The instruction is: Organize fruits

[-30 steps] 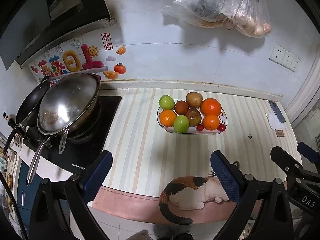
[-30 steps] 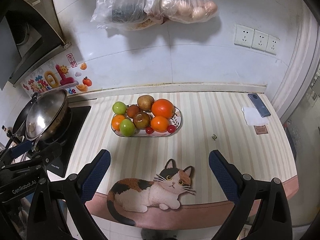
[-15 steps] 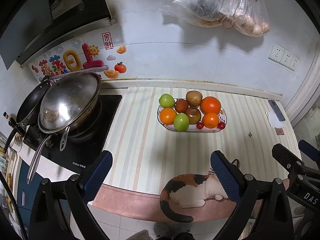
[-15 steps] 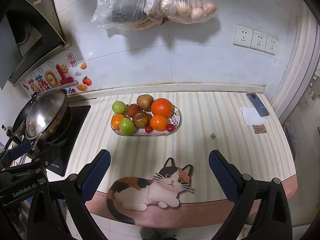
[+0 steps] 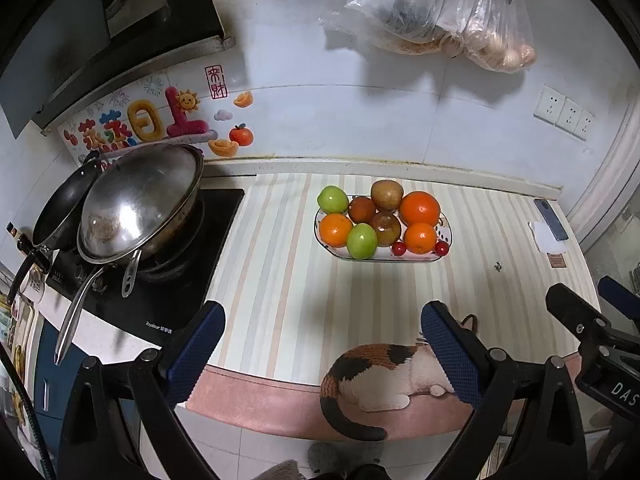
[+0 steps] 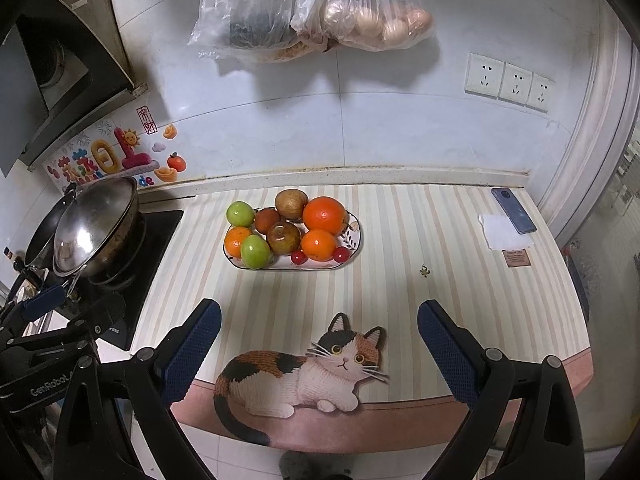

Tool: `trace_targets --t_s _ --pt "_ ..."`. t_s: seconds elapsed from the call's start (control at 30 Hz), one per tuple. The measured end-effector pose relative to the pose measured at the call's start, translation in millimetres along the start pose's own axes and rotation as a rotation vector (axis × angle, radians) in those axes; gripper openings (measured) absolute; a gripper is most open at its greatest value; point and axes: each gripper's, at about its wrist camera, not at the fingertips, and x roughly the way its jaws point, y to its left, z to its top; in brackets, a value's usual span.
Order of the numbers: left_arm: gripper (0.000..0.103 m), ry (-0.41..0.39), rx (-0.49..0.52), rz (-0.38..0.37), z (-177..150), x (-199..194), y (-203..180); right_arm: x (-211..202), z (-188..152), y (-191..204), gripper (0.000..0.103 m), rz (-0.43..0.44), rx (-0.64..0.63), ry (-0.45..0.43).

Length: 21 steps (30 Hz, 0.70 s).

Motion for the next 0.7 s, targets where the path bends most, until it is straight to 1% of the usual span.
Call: trace_targets --t_s 0.7 --pt "0.101 -0.032 0.011 -0.023 -2.1 -18.2 -4.2 -11.7 -2.9 -2.5 0.101 0.001 0.005 -0.009"
